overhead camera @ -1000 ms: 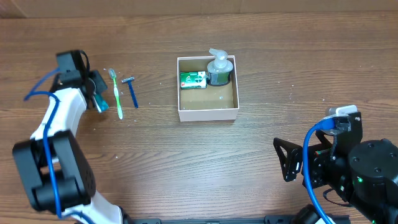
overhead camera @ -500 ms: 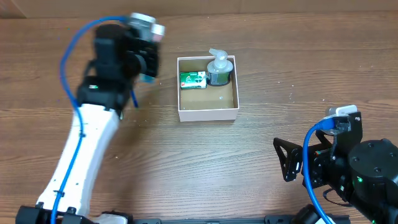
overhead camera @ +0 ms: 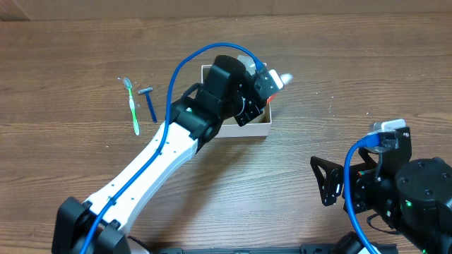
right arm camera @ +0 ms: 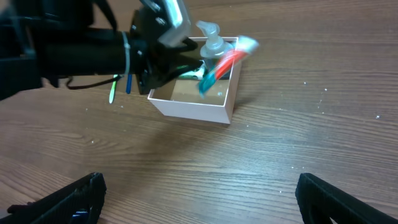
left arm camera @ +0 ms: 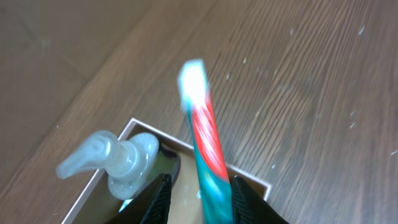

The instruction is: Pack container

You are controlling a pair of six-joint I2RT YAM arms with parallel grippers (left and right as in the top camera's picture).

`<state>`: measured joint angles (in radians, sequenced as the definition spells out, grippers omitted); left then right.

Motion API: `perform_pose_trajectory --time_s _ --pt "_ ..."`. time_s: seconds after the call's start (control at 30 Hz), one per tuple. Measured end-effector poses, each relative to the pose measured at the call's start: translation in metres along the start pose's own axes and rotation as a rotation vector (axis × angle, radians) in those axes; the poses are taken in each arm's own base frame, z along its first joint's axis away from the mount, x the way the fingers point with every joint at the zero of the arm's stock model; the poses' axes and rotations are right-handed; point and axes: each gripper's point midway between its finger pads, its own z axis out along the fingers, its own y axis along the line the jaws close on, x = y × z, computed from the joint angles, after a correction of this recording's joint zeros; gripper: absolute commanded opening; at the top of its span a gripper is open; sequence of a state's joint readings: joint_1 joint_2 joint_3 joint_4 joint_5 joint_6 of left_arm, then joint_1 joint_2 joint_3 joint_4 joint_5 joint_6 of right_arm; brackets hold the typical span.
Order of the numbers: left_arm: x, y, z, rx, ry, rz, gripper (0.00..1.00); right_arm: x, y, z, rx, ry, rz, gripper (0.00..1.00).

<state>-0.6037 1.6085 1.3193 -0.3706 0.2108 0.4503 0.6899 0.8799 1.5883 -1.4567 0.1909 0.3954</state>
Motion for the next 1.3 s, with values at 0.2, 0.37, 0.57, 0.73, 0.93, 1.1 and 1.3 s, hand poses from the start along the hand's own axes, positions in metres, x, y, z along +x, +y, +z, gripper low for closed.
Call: perform_pose_trajectory --time_s 0.2,0.37,0.57,0.73,0.93,1.1,1.3 --pt "0.035 0.008 0.022 -0.039 0.132 0.105 0.33 0.0 0.0 0.0 0.0 0.0 0.0 1.0" --pt "0.043 0.016 0.023 -0.081 0.175 0.154 0.57 0.0 0.0 0.0 0.0 0.001 0.0 1.0" --pt "0.035 0.021 0.024 -0.106 0.144 0.155 0.79 0.0 0.0 0.0 0.0 0.001 0.0 1.0" --pt "0.015 0.026 0.025 -0.139 0.057 0.027 1.0 0.0 0.0 0.0 0.001 0.001 0.0 1.0" --pt "0.013 0.03 0.024 -0.15 0.028 -0.204 1.0 0.0 0.0 0.0 0.0 0.001 0.0 1.0" --pt "0.032 0.043 0.004 -0.176 0.08 -0.392 1.0 0.0 0.0 0.0 0.001 0.001 0.0 1.0" --pt "0.033 0.077 -0.085 -0.302 0.043 -0.532 1.0 0.0 0.0 0.0 0.001 0.002 0.0 1.0"
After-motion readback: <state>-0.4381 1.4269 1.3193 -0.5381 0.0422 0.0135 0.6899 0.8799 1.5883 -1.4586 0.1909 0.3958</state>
